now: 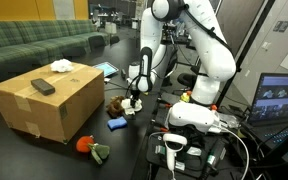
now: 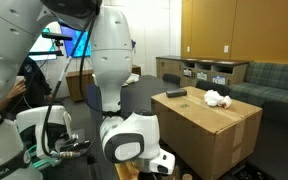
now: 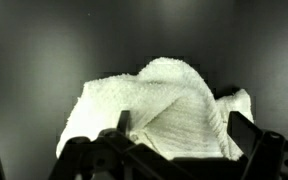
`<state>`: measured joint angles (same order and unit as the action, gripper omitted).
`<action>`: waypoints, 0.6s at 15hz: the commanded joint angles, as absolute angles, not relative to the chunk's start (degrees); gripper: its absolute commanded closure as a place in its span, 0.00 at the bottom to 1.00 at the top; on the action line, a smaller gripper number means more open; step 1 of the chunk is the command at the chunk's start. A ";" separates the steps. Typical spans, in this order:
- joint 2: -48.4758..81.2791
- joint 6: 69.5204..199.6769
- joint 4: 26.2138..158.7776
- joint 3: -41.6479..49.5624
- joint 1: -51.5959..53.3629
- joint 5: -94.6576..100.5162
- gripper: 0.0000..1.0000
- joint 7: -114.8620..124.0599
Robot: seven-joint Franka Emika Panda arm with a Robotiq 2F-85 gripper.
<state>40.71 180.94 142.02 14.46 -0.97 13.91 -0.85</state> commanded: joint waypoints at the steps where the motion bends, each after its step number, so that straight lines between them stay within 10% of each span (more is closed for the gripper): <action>1: 45.58 184.72 138.09 12.06 -4.36 11.11 0.00 -3.49; 9: 52.71 186.66 133.26 13.21 -2.60 7.09 0.07 -2.22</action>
